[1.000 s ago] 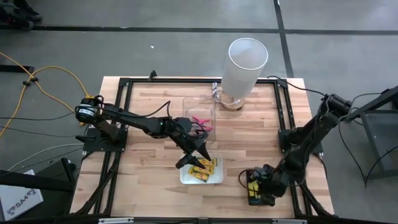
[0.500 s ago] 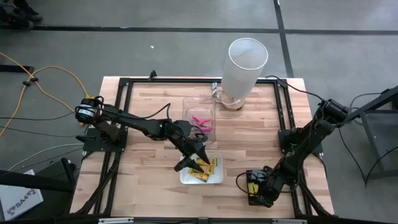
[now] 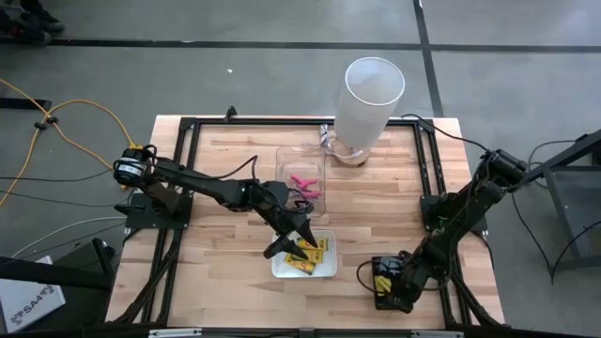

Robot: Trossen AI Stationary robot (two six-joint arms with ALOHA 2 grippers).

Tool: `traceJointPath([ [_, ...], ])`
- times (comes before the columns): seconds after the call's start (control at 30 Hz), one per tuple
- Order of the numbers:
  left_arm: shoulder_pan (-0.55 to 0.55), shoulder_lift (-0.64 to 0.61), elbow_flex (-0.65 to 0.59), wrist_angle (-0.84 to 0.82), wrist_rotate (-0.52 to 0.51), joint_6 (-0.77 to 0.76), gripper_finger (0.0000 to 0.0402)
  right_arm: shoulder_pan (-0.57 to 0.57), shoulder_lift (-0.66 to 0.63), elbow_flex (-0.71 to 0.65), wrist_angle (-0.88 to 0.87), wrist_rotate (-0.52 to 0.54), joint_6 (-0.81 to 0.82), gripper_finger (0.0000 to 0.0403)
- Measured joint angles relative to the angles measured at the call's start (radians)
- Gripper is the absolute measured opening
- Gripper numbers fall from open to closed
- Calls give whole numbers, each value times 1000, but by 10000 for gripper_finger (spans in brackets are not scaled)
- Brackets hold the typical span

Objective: Pick & Place School Supplies
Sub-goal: Return to Home Position

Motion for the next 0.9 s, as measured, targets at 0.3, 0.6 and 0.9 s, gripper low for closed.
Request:
traceJointPath([
  [0.3,32,0,0,7,2,0,201,-105,-65,0,-17,-148,-121,106],
  [0.6,140,0,0,20,153,-157,201,-285,-216,0,-63,-276,-306,106],
  [0.9,239,0,0,42,414,-315,201,-440,-434,0,-77,-242,-430,106],
])
